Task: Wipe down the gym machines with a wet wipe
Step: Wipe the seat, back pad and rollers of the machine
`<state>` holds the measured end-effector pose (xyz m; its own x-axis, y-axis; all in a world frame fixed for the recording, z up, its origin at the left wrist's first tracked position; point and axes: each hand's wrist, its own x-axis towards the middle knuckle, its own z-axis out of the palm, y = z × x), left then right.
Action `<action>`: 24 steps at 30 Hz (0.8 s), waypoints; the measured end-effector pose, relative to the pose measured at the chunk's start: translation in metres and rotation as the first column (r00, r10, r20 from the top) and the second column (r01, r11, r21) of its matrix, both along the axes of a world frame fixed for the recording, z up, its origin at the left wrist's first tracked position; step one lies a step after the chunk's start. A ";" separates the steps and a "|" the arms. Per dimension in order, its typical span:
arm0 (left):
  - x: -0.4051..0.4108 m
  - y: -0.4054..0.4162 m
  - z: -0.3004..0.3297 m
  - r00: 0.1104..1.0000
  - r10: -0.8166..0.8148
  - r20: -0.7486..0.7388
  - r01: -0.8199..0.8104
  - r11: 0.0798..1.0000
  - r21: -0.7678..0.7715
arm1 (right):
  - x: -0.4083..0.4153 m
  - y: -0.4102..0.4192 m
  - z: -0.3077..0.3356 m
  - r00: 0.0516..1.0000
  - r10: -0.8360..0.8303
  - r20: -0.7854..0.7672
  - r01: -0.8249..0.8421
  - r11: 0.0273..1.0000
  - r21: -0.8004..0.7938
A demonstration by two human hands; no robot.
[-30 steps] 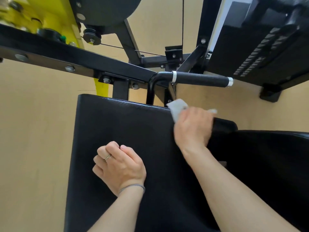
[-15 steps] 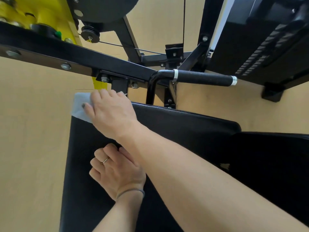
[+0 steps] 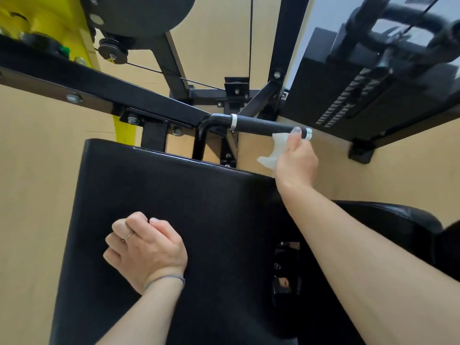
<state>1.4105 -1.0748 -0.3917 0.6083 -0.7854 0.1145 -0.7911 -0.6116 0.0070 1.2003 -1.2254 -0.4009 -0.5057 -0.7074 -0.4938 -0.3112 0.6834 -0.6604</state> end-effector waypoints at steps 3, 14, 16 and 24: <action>-0.001 0.000 0.000 1.000 0.008 0.002 -0.008 1.000 -0.001 | 0.001 -0.024 0.019 0.983 0.084 -0.161 -0.123 0.962 -0.245; 0.000 0.001 -0.003 1.000 0.016 0.018 -0.017 1.000 0.019 | 0.037 -0.045 0.024 0.441 0.841 -0.313 -0.856 0.500 0.136; 0.000 0.001 -0.004 1.000 0.018 0.023 -0.018 1.000 0.022 | 0.038 -0.053 0.028 0.434 0.864 -0.255 -0.858 0.483 0.177; -0.001 0.000 -0.003 1.000 0.030 0.003 -0.030 0.999 0.014 | 0.029 -0.076 0.037 0.114 0.876 -0.469 -0.917 0.275 0.289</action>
